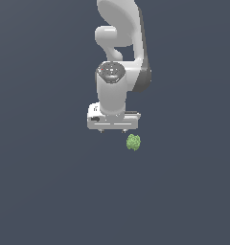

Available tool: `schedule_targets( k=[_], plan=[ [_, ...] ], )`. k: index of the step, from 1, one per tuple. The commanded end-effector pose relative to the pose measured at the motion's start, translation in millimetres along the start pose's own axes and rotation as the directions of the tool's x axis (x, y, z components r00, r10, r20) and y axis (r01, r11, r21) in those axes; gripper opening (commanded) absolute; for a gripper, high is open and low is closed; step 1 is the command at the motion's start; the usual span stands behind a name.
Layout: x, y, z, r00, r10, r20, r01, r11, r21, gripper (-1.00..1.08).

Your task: Pick up the object and move it to a goal position.

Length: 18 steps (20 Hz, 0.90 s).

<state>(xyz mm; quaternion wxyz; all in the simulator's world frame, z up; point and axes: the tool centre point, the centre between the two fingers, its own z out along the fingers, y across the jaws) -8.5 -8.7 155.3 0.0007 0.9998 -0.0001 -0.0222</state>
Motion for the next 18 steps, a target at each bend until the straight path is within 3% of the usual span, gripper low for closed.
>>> schedule_targets(
  k=[1,18],
  plan=[
    [0.1,-5.8,3.6,1.0,0.013,-0.002,-0.013,1.0,0.0,1.0],
    [-5.1,-82.9,50.9,0.978,0.205,-0.034,-0.205,0.979,0.007,1.0]
  ],
)
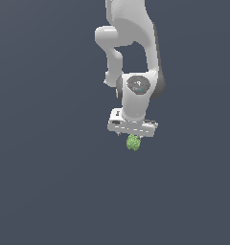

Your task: Pick up the object and move it to a goal position.

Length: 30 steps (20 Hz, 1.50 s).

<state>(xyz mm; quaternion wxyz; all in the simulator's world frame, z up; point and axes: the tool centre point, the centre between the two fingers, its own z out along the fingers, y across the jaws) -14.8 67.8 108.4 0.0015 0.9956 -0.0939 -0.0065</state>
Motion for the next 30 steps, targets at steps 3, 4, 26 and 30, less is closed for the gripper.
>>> schedule_targets(
  k=[3,4,26,30],
  plan=[
    [-5.9,-15.4,9.9,0.999,0.044,-0.007,-0.044,0.999,0.003,1.0],
    [-7.0,-17.9,11.5,0.999,0.051,-0.008,-0.051,0.999,0.003,1.0],
    [-11.6,-26.9,63.2,0.997,0.076,-0.012,-0.076,0.997,0.005,1.0],
    [-10.7,-27.5,67.7,0.997,0.076,-0.012,-0.076,0.997,0.005,1.0]
  ],
)
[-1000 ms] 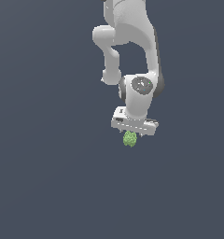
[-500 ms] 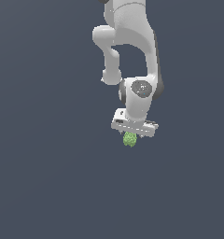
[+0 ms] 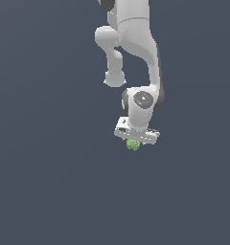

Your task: Pick up the object and move it to a goal position.

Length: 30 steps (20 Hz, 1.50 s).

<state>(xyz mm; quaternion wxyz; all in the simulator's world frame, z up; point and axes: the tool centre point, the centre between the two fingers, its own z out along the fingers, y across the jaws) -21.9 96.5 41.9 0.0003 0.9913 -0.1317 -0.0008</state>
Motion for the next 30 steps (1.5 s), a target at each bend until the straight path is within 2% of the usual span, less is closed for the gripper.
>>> schedule_targets(
  k=[1,17,24,30],
  plan=[
    [0.7,-0.4,1.1,1.0,0.0,-0.001,0.0,1.0,0.001,-1.0],
    [-1.5,0.4,-7.8,1.0,-0.001,-0.002,0.001,1.0,0.001,-1.0],
    [-9.0,5.0,-38.1,1.0,-0.001,-0.002,0.001,1.0,0.001,-1.0],
    [-20.0,11.9,-83.4,1.0,-0.001,-0.002,0.001,1.0,0.001,-1.0]
  ],
)
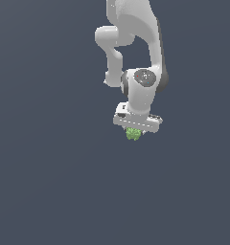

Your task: Pick up the object and move it to a goal position.

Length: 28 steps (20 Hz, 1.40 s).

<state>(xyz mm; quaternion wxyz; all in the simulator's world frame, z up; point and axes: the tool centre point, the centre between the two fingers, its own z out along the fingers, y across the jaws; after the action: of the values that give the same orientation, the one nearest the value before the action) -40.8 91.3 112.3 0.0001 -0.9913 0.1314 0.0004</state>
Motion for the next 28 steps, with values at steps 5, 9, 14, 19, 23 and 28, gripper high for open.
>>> schedule_targets(
  k=[5,9,14,19,23,28],
  plan=[
    [-14.4,9.4,-61.6,1.0,0.001,-0.001,-0.001,1.0,0.001,-1.0],
    [-24.2,15.5,-103.5,1.0,0.001,-0.001,-0.001,1.0,0.001,-1.0],
    [-37.1,23.7,-160.1,1.0,0.001,-0.001,-0.001,1.0,0.001,-1.0],
    [-49.0,31.4,-214.4,1.0,0.001,-0.001,-0.001,1.0,0.001,-1.0],
    [-57.9,37.2,-256.3,1.0,0.001,-0.001,-0.001,1.0,0.001,-1.0],
    [-68.0,44.0,-307.0,1.0,0.001,-0.001,-0.001,1.0,0.0,-1.0]
  ],
)
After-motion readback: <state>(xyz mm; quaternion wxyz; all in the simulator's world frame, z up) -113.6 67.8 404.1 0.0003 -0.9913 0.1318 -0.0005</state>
